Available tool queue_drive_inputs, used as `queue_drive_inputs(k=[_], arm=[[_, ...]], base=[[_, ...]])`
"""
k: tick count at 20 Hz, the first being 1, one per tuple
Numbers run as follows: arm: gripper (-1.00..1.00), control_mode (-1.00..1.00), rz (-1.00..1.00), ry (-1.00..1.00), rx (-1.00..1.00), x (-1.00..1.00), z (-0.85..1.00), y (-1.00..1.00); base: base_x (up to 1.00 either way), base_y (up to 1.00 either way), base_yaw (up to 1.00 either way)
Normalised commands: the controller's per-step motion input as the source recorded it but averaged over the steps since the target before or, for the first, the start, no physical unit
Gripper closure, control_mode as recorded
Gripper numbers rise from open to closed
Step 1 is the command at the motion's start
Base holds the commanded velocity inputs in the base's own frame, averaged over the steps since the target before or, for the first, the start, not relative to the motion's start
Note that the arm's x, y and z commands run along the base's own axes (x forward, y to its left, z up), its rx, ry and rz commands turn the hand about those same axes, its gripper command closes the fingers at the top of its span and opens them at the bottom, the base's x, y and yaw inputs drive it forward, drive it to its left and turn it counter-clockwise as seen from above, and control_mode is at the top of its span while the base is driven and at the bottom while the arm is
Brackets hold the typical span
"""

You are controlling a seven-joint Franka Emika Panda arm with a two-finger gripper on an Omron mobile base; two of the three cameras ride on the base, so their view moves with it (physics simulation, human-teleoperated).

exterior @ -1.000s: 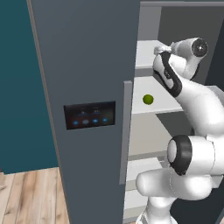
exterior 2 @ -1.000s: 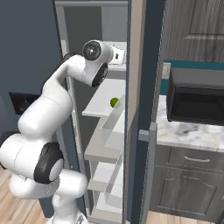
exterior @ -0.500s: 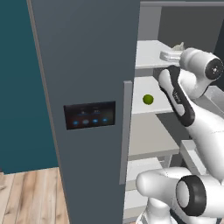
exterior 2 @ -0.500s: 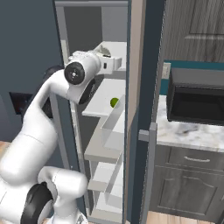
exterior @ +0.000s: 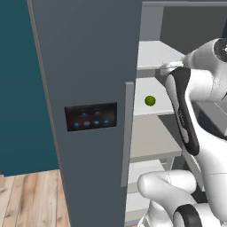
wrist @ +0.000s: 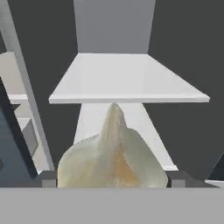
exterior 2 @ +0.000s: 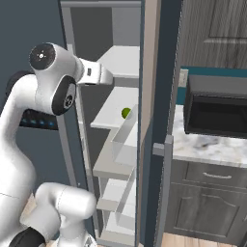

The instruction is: Grab the garlic and lime from the fridge, place them in the blender, close the lid, and turn on the blender to create a marinade.

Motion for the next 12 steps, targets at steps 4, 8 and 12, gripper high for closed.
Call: queue_drive_inputs(k=[4,8,12], arm=[[1.0,-1.0,0.02,0.35,-0.05,-1.0,-0.98,0.62],[1.0,-1.0,0.08,0.02,-0.01,-0.94,-0.9,0.24],[1.0,-1.0,0.03,0.0,-0.01,-0.23,-0.23,0.06]], base=[[0.0,0.0,0.0],[0.0,0.0,0.0],[0.0,0.0,0.0]])
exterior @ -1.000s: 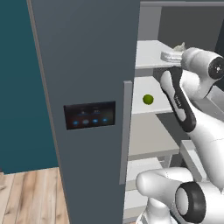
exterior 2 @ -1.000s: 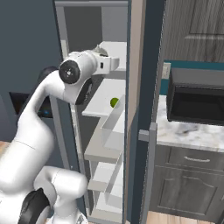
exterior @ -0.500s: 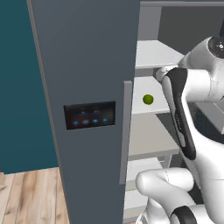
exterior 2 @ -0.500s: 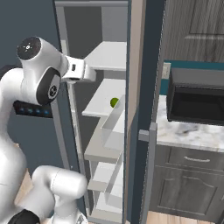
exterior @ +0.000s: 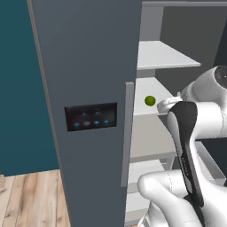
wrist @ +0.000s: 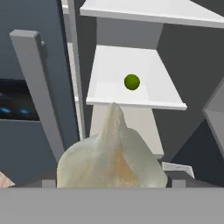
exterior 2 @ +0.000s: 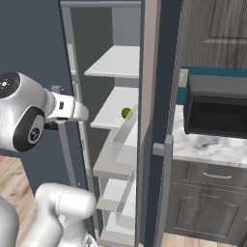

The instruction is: Grab the garlic and lime from the fridge, place them in the blender, close the lid, and turn on the blender to create a marinade.

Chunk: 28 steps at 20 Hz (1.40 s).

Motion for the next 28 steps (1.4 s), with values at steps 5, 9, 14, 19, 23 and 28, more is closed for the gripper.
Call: queue_drive_inputs(k=[5,9,14,19,23,28], arm=[[1.0,-1.0,0.02,0.0,0.0,-0.25,-0.03,0.03],[1.0,1.0,0.01,0.0,0.0,-0.18,-0.04,0.04],[1.0,1.0,0.0,0.0,0.0,0.0,0.0,0.0],[1.0,1.0,0.0,0.0,0.0,0.0,0.0,0.0],[1.0,1.0,0.0,0.0,0.0,0.0,0.0,0.0],[1.0,1.0,0.0,0.0,0.0,0.0,0.0,0.0]], base=[[0.0,0.0,0.0],[-0.74,0.19,0.0],[-1.0,0.33,-0.16],[-1.0,0.04,-0.61],[-0.86,0.11,-0.8],[-0.27,0.05,-0.91]])
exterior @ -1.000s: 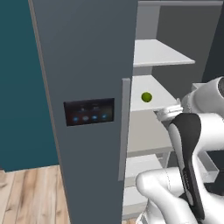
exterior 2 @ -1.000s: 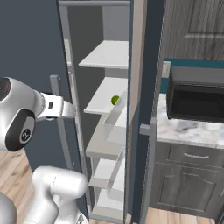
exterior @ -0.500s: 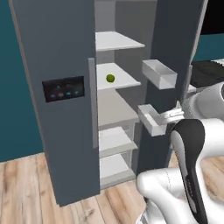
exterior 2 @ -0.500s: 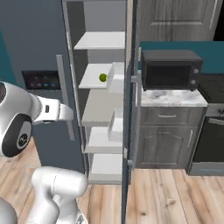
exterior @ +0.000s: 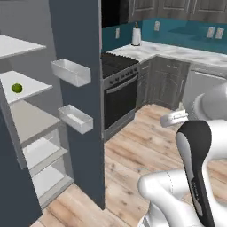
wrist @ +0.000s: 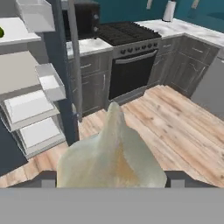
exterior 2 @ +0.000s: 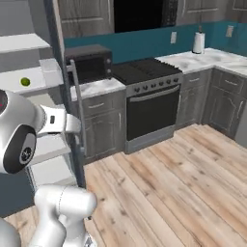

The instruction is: Grab the garlic and lime from the fridge, place them in the blender, close the lid, and turn on the blender to create a marinade.

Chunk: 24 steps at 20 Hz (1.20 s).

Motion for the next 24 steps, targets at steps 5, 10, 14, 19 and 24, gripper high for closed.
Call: queue_drive_inputs(k=[5,10,14,19,24], arm=[[1.0,1.0,0.0,0.0,0.0,0.0,0.0,0.0],[1.0,1.0,0.0,0.0,0.0,0.0,0.0,0.0],[1.0,1.0,0.0,0.0,0.0,0.0,0.0,0.0],[1.0,1.0,0.0,0.0,0.0,0.0,0.0,0.0],[1.0,1.0,0.0,0.0,0.0,0.0,0.0,0.0]], base=[[0.0,-0.08,-0.9],[0.14,-0.21,-0.79],[0.5,-0.24,-0.67],[0.76,-0.26,-0.57],[0.78,-0.38,-0.55]])
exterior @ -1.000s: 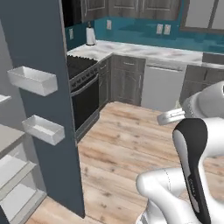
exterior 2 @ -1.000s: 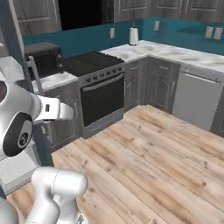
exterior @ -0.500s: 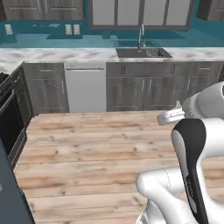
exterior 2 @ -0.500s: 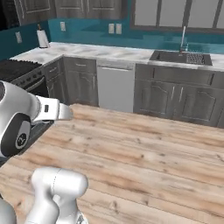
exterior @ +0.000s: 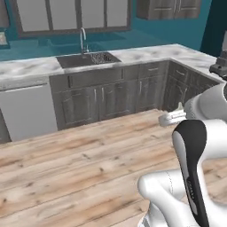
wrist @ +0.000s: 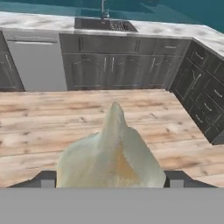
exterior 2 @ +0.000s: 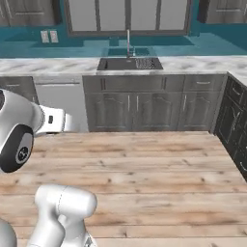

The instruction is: Grab the garlic and lime from the fridge, place them in the blender, close the lid, and turn on the blender to create a marinade.

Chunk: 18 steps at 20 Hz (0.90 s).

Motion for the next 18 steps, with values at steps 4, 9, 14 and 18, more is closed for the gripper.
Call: queue_drive_inputs(k=[4,9,14,18], arm=[[1.0,1.0,0.0,0.0,0.0,0.0,0.0,0.0],[1.0,1.0,0.0,0.0,0.0,0.0,0.0,0.0],[1.0,1.0,0.0,0.0,0.0,0.0,0.0,0.0],[1.0,1.0,0.0,0.0,0.0,0.0,0.0,0.0]], base=[[0.69,-0.5,-0.56],[0.83,-0.51,-0.51],[0.99,-0.17,-0.45],[1.0,0.18,-0.35]])
